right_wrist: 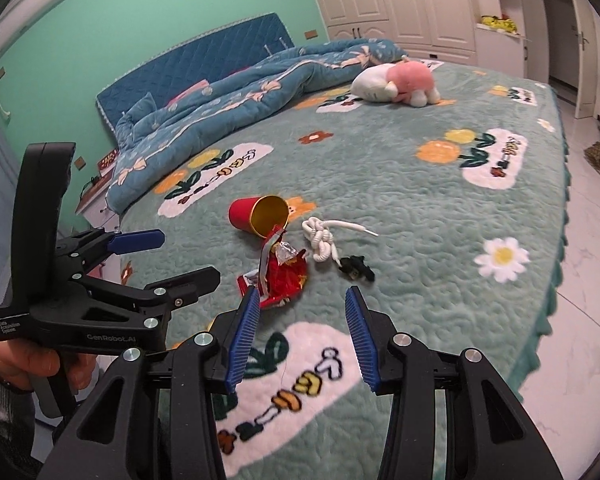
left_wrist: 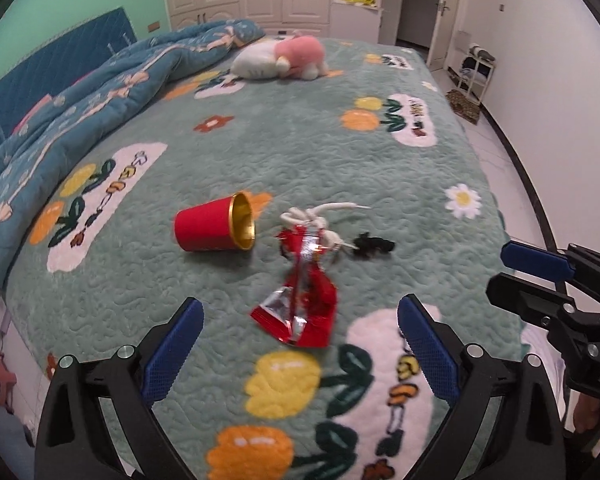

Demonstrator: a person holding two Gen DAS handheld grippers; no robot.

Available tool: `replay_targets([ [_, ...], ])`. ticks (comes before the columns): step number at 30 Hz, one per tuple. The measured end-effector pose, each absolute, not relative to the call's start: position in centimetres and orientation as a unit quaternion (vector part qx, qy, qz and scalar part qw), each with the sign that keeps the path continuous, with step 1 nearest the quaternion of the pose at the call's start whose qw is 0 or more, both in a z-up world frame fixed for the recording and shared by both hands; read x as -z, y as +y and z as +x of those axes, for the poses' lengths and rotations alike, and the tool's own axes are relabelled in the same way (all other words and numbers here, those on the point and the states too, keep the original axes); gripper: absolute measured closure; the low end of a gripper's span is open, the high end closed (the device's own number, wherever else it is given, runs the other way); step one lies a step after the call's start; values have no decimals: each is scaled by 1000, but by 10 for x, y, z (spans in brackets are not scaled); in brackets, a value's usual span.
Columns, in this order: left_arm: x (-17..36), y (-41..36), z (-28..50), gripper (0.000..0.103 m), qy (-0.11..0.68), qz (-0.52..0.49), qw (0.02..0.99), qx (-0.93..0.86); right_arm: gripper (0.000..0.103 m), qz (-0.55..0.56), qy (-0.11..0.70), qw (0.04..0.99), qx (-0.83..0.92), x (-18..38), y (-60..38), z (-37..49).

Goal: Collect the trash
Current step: 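Move both open tools back over the bed toward the red wrapper, then grasp the red snack wrapper with the left tool while the right tool grasps the black hair tie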

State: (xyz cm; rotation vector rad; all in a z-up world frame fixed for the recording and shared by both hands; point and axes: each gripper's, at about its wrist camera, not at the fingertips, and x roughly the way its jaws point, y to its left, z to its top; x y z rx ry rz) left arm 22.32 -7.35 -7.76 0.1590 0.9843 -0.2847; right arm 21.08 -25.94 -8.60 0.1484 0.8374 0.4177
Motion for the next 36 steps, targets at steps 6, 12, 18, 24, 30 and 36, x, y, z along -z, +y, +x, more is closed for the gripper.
replay_targets([
  [6,114,-63,257,7,508,62,850,126,58,67,418,882,-205,101,-251,240],
  [12,155,-69,284,7,539,70,828,136,58,71,431,877,-201,117,-254,261],
  [18,172,-70,291,44,558,47,812,165,58,65,448,871,-192,138,-255,282],
  [24,170,-66,283,65,556,58,809,180,58,33,467,865,-180,168,-254,305],
  [30,170,-59,281,68,561,49,806,183,59,7,488,853,-186,194,-249,327],
  [36,174,-62,288,69,565,39,804,180,97,-20,497,848,-185,211,-243,335],
])
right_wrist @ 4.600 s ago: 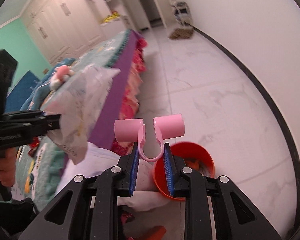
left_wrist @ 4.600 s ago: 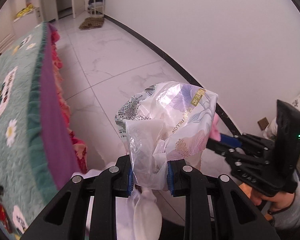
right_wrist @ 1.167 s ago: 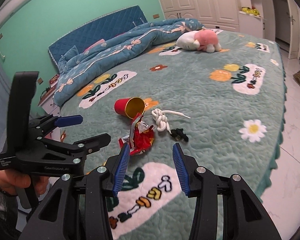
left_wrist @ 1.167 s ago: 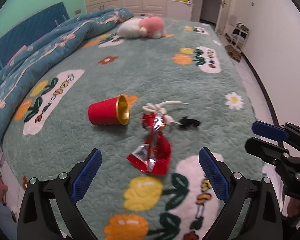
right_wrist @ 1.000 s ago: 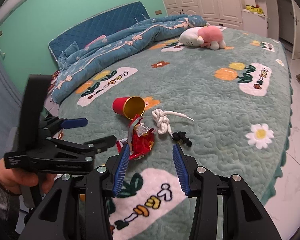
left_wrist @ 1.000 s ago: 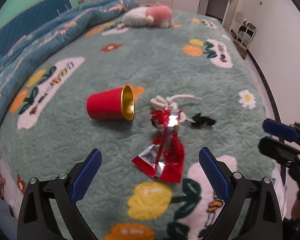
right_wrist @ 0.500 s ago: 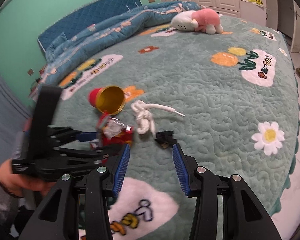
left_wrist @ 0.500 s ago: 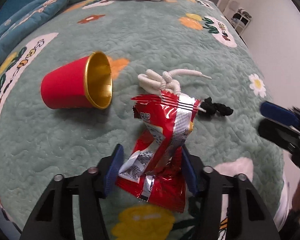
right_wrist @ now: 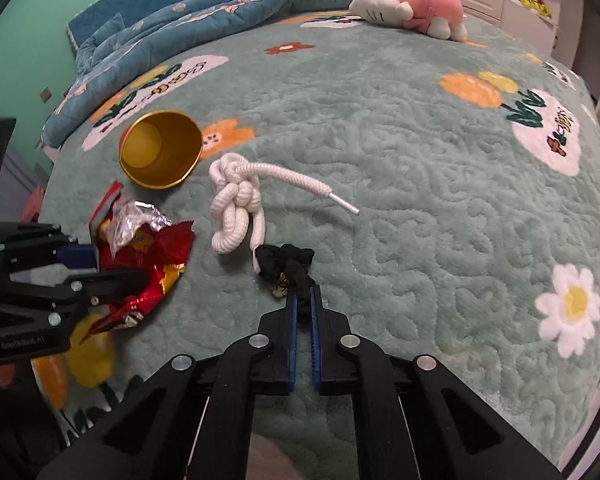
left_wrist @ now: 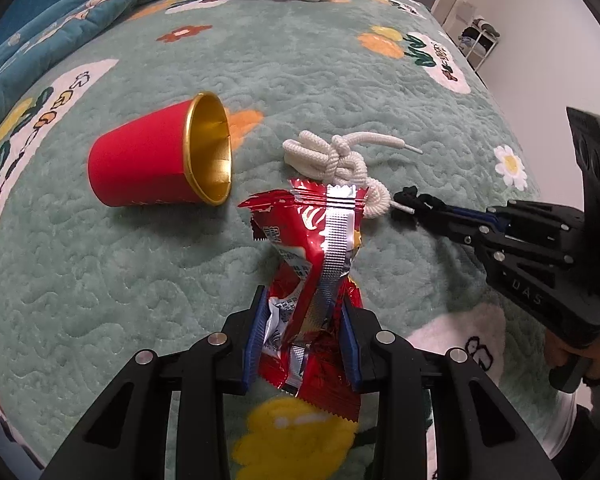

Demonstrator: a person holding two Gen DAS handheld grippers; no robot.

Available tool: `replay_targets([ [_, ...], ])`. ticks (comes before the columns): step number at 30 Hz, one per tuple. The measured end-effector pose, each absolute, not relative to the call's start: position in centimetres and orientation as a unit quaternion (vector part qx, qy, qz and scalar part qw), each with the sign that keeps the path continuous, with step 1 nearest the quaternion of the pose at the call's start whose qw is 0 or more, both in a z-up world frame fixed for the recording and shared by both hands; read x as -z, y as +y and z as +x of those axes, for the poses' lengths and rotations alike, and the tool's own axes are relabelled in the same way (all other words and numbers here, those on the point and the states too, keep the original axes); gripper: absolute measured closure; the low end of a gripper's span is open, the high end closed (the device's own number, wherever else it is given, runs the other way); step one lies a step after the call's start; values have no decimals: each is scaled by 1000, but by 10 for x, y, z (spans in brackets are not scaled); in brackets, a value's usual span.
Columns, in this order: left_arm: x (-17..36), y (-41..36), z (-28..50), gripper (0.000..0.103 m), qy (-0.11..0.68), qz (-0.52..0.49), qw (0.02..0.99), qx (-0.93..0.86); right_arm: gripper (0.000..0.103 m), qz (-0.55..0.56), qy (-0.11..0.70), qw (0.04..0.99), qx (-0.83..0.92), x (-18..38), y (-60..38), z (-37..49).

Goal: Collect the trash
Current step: 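Grasp the red snack wrapper with the left tool while the right tool grasps the black hair tie, then carry the red wrapper and black hair tie with both tools to the orange bucket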

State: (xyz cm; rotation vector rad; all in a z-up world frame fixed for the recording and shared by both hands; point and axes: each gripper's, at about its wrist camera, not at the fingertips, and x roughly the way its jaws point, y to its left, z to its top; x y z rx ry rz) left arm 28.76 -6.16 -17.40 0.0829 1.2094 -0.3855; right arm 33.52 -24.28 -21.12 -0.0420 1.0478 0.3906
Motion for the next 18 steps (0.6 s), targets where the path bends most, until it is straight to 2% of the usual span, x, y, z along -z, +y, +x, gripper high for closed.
replay_targets([
  [7,161,-60,278,72,557,35,810,181,97,3,477,858,-188,189,-253,314],
  [18,101,-69,215,72,513,46,836,192,97,28,422,885,-196,118,-264,230],
])
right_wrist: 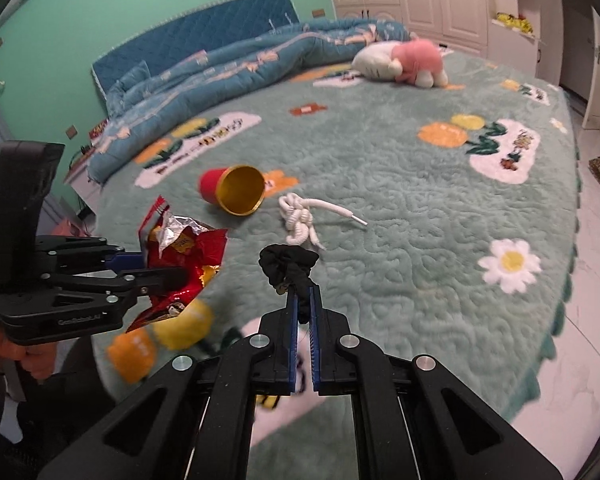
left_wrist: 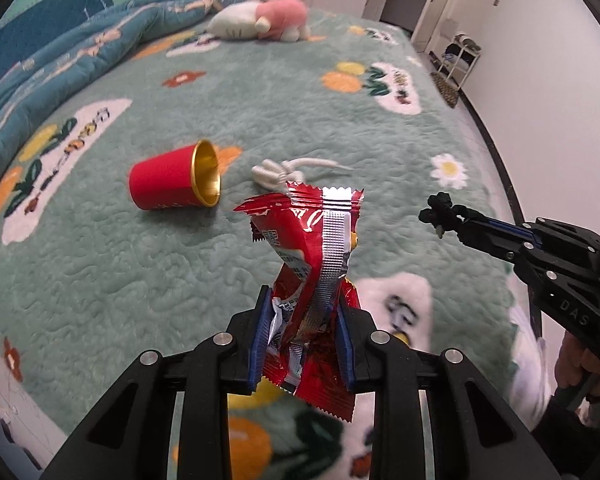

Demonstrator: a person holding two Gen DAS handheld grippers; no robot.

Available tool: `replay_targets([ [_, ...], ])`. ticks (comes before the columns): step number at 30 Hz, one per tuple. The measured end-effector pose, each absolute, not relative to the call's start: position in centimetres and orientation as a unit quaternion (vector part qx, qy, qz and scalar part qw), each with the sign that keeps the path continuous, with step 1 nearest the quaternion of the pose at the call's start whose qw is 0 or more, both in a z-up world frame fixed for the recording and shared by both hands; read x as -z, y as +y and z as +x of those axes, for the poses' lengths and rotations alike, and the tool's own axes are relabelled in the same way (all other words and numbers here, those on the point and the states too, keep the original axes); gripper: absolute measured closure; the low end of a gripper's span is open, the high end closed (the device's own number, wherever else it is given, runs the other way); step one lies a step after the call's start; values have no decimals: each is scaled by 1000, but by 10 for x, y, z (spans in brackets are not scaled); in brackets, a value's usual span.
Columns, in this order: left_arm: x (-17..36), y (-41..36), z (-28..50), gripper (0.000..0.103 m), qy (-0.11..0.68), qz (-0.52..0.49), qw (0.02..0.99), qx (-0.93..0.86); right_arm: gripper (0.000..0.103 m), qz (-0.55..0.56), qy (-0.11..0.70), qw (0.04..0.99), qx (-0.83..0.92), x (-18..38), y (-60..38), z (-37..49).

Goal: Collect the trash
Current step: 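Carry the red wrapper and black hair tie with both tools to the orange bucket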

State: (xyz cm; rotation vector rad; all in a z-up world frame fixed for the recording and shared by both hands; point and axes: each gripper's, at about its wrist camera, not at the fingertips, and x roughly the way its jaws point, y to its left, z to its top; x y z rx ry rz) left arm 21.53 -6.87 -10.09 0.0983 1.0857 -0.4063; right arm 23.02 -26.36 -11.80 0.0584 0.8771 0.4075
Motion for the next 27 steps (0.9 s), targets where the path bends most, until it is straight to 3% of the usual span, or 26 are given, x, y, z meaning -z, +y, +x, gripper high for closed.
replay_targets([
  [12,60,-153,139,72,461,108,834,284,97,78,359,923,-116,66,-341,94],
  [27,80,-344,55,72,437,225,735,466,97,172,338,921,85,88,-505,-64],
])
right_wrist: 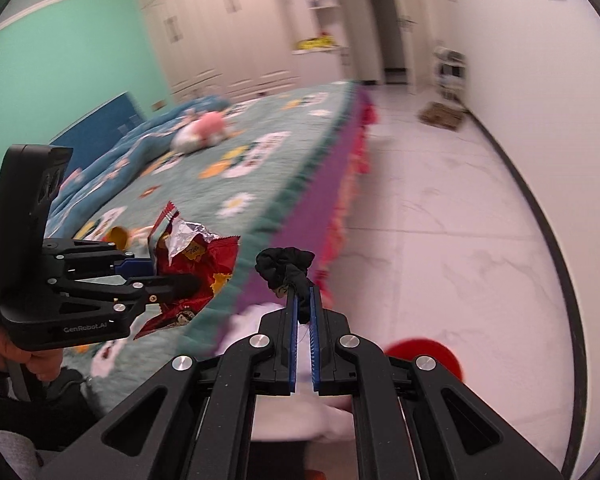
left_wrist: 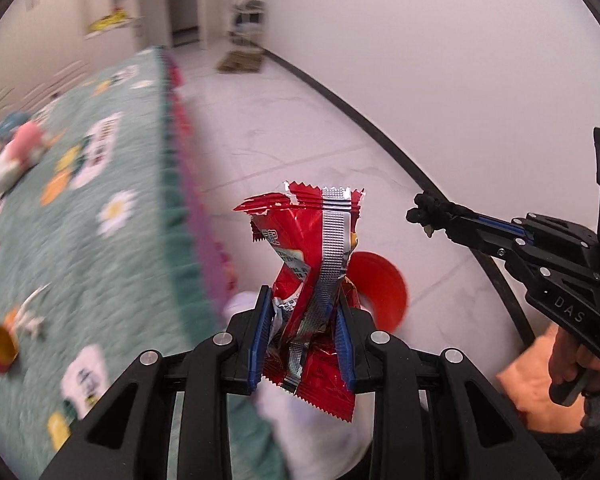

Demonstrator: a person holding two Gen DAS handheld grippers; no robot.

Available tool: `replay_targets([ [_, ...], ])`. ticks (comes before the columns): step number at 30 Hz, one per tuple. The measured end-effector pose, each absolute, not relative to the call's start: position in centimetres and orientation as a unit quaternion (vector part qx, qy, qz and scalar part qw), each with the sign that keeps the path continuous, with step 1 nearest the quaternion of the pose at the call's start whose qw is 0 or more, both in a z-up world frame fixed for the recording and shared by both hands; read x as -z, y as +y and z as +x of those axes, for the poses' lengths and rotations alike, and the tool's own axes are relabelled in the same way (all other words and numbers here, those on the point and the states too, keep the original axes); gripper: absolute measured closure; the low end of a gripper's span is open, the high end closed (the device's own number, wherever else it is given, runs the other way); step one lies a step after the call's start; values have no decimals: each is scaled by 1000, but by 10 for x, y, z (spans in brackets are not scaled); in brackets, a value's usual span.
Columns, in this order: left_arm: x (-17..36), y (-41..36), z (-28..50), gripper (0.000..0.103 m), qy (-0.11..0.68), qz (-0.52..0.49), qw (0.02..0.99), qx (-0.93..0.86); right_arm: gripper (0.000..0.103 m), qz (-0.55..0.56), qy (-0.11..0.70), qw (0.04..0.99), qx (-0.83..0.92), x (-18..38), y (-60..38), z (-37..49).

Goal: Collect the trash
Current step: 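Carry the red wrapper and black hair tie with both tools to the orange bucket, then open both tools over the orange bucket, dropping hair tie and wrapper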

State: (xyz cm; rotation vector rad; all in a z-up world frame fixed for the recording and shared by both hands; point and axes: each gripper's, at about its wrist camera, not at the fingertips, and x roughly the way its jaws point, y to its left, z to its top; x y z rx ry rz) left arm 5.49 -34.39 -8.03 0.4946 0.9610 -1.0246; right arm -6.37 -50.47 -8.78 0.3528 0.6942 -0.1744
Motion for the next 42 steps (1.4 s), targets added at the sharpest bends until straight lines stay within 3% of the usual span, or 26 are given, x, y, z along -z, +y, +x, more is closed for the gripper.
replay_targets([
  [8,122,-431,31,72,472,268,662,517,97,216,367,888,172,139,-577,-117],
  [18,173,-499,30,69,499,309,621,520,95,264,395,856,205,198,-624,-124],
  [27,192,-527,23,47,504,336,610,511,94,295,414,835,211,237,-650,-105],
  [29,192,-529,21,35,502,339,611,509,71,302,415,831,214,243,-653,-105],
  [31,193,-531,22,35,501,337,612,510,64,309,410,830,218,248,-655,-104],
  [42,181,-519,25,35,494,331,626,505,64,303,397,840,212,229,-649,-103],
])
